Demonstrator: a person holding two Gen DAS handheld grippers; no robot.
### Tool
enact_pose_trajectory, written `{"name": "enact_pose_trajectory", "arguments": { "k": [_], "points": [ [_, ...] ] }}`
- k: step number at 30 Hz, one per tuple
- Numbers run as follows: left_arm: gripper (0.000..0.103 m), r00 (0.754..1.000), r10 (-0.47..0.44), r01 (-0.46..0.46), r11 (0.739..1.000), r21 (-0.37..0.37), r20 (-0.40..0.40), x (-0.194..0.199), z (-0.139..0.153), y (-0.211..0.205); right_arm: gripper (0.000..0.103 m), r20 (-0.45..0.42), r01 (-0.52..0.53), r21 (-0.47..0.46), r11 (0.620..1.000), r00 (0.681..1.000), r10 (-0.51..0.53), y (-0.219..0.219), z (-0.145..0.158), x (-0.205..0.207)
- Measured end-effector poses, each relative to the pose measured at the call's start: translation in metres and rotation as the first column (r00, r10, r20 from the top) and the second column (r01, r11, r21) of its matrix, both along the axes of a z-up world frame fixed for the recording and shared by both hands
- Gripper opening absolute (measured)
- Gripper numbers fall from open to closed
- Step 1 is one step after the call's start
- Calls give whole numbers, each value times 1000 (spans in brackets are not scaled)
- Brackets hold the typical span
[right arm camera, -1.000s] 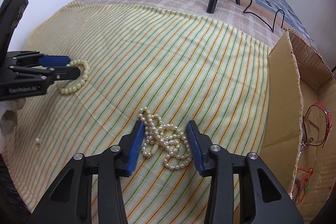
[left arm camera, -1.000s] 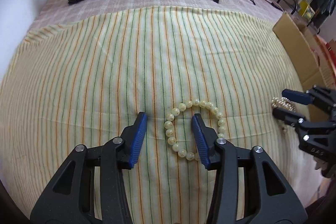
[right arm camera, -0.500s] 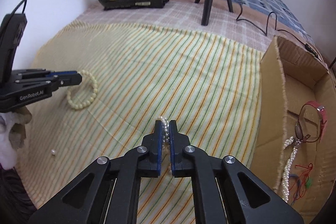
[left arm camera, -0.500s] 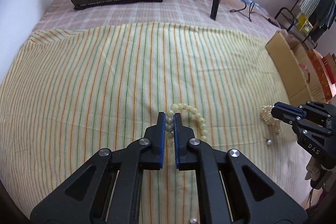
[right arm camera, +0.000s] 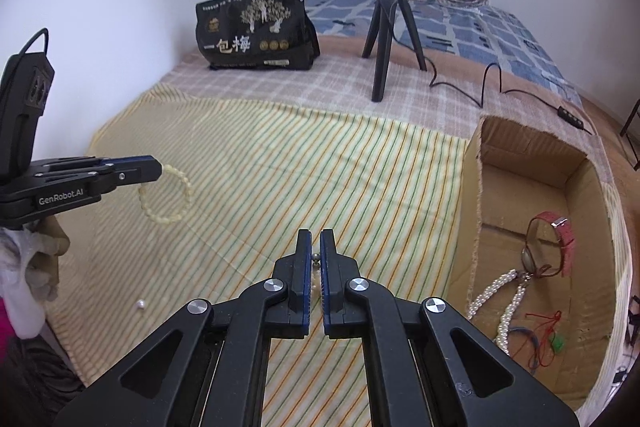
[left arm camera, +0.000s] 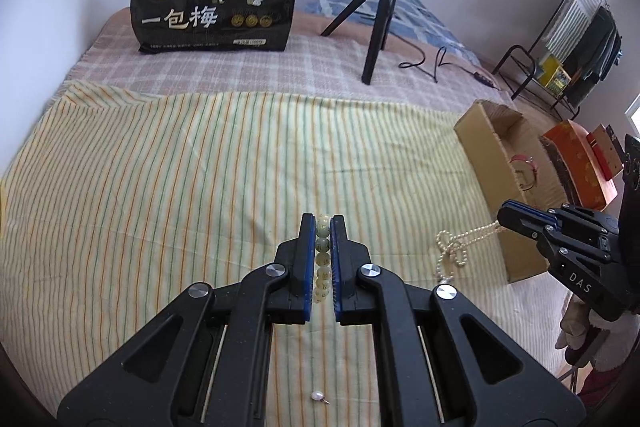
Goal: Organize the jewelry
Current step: 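Carry the pearl strand and bead bracelet over the box with both grippers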
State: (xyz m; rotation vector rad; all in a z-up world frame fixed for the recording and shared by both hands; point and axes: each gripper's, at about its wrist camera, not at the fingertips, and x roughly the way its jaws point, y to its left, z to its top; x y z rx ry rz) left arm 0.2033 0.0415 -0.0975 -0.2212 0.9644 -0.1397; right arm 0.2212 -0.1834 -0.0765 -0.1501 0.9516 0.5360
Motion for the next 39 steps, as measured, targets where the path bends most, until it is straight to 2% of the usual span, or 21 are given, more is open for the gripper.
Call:
{"name": "enact_pose_trajectory", "arguments": {
  "k": [16, 24, 39],
  "points": [
    [5, 992, -69, 74, 996, -42, 106, -20, 51, -31, 3, 119, 31, 72, 997, 992, -39, -20, 60, -15],
    [5, 981, -121, 134, 988, -76, 153, -27, 76, -61, 3, 172, 67, 100, 993, 982, -83, -37, 87, -18],
    [5, 953, -240, 264, 957, -121, 185, -22, 94, -149, 3, 220, 214, 109, 971, 947, -234, -117, 104, -22]
  ]
}}
